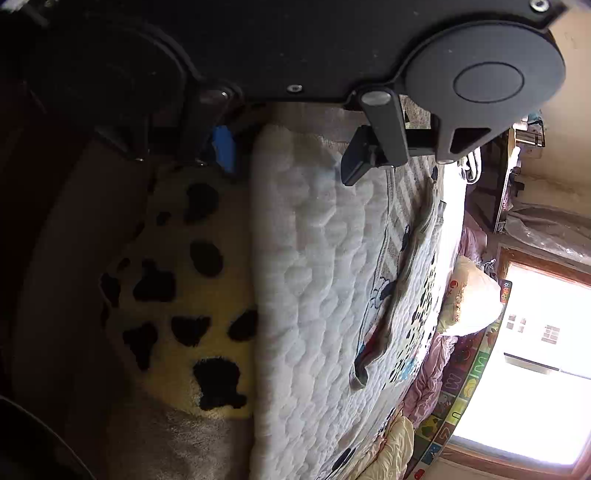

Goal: Fold clothes

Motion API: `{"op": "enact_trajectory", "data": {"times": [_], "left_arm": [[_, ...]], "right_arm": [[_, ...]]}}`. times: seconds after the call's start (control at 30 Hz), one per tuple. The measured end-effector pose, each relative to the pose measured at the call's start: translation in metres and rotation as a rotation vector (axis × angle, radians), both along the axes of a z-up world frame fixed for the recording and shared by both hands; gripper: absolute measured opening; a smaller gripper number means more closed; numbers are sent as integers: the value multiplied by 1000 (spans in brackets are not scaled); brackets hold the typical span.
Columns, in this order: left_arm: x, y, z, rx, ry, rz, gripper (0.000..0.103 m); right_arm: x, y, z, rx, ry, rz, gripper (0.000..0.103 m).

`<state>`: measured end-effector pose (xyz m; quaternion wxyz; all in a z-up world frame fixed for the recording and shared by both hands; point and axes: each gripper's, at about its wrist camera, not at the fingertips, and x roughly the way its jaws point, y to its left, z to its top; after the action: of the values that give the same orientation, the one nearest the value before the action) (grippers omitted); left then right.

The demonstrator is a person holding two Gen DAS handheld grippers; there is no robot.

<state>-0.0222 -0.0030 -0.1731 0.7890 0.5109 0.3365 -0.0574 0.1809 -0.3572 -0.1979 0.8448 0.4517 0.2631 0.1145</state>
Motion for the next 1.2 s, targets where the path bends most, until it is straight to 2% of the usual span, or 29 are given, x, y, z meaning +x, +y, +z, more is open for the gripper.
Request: {"op": "enact_trajectory", "data": {"times": [0.03, 0.07, 0.17, 0.23, 0.33, 0.53, 0.7, 0.93, 1.07, 1.2], "left_arm": [[1, 3, 4, -15, -2, 8, 42], [3, 6, 9, -44, 3, 16, 31], [7, 20, 31, -144, -29, 52, 24], [12, 31, 48, -228, -51, 80, 22], [25, 54, 78, -432, -47, 135, 20], [51, 88, 119, -664, -93, 184, 14], [90, 121, 142, -871, -136, 259, 12], [152, 157, 152, -1083, -170, 346, 11], [184, 180, 144, -1183, -142, 401, 11], [203, 198, 130, -1242, -97, 440, 11]], "right_arm": [[0, -1, -1, 11, -3, 1, 20], [1, -1, -2, 23, -5, 3, 20], [3, -4, -5, 82, -6, 8, 17], [4, -8, -9, 151, 0, -2, 14], [3, -11, -11, 222, 7, -15, 14], [4, -9, 5, 267, -9, -39, 13], [16, -5, 23, 310, -5, -71, 13], [63, 17, 50, 320, 24, -95, 13], [100, 33, 60, 286, 42, -92, 13], [132, 49, 64, 236, 69, -93, 13]]}}
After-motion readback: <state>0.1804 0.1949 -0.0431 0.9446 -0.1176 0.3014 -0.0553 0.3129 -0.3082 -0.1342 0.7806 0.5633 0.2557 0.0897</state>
